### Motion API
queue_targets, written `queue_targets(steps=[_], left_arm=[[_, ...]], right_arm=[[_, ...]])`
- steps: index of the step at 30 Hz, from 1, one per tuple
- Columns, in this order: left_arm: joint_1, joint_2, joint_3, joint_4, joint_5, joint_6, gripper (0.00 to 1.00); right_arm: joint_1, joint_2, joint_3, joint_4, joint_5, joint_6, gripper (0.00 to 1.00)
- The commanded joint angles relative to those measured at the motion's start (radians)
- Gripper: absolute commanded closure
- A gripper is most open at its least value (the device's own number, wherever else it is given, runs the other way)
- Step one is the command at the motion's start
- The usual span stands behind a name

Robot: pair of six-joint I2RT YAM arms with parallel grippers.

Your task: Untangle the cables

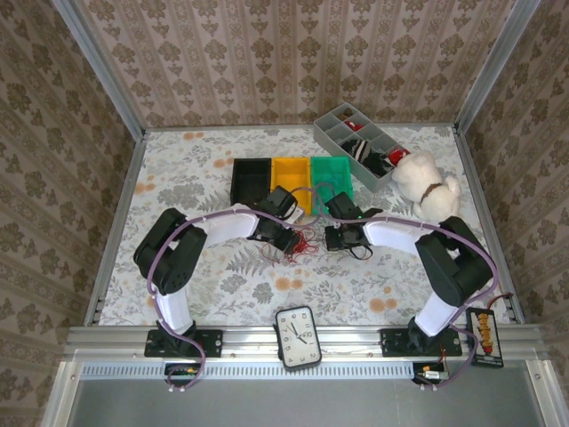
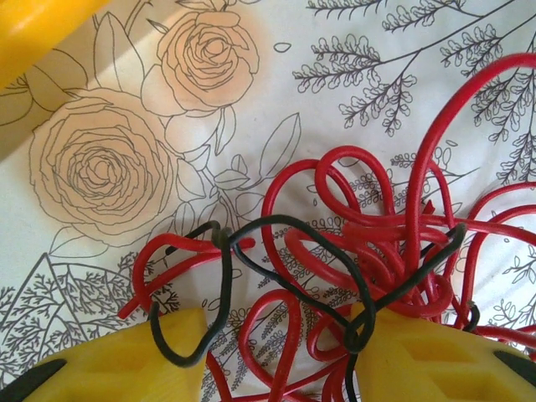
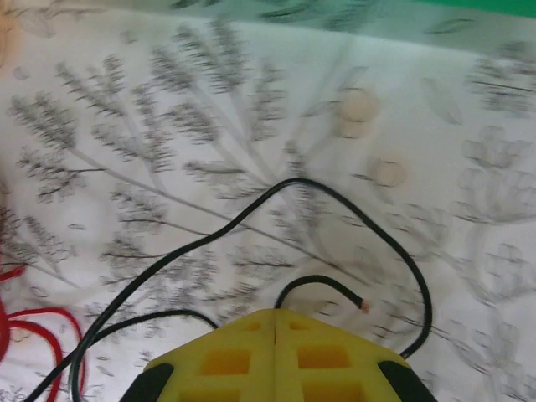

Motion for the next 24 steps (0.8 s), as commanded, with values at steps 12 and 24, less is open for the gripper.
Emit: queue_targets(steps=[12, 24], left_arm=[[-0.016, 0.042, 0.012, -0.037, -0.015, 0.012, 0.51], [-0.016, 0.049, 0.016, 0.003, -0.01, -0.003, 0.51]], right_arm=[[-0.59, -0.559, -0.13, -0.076, 0.039, 0.161, 1.0], [-0.642, -0.714, -0.085, -0.087, -0.161, 0.062, 1.0]])
